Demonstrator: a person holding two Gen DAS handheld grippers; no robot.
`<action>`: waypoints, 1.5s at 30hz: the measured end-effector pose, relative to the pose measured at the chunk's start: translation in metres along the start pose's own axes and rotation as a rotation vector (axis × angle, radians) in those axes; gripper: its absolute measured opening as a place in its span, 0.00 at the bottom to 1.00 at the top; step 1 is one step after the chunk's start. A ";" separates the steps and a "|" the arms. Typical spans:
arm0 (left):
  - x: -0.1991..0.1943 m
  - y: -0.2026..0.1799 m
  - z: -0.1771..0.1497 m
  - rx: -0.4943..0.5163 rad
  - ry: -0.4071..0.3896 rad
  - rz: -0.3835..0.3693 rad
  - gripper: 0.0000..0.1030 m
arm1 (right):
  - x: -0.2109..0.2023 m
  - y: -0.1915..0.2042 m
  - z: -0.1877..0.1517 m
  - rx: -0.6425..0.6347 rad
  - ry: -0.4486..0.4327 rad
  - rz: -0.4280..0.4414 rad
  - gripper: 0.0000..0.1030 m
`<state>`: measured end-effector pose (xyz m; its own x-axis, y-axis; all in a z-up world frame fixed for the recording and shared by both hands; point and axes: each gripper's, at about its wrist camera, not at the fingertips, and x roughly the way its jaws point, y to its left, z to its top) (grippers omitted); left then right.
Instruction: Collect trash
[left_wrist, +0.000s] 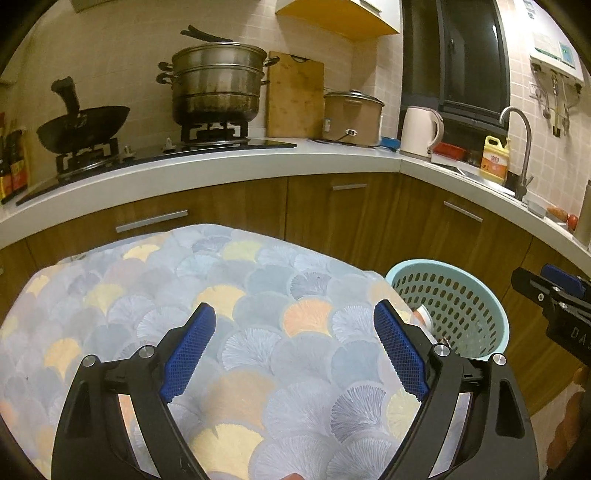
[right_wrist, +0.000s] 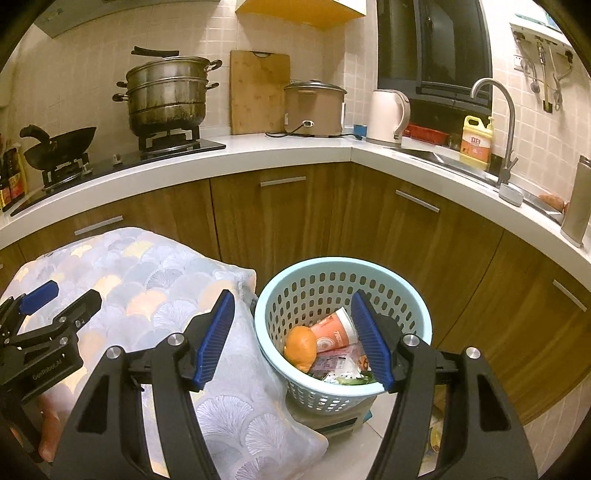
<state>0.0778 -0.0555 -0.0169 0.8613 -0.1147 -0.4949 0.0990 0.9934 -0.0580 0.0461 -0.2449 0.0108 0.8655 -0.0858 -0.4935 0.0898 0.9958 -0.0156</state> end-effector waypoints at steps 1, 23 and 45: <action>0.000 0.000 0.000 -0.001 0.002 -0.001 0.83 | 0.000 0.000 0.000 0.000 0.001 -0.001 0.60; 0.001 0.003 -0.002 -0.001 0.011 0.004 0.84 | 0.005 -0.008 -0.002 0.009 0.010 0.005 0.60; 0.001 0.006 -0.002 -0.013 0.012 0.007 0.84 | 0.007 -0.008 -0.002 0.010 0.014 0.010 0.60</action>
<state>0.0785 -0.0501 -0.0197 0.8558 -0.1077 -0.5059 0.0863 0.9941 -0.0655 0.0507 -0.2531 0.0056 0.8596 -0.0749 -0.5055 0.0858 0.9963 -0.0018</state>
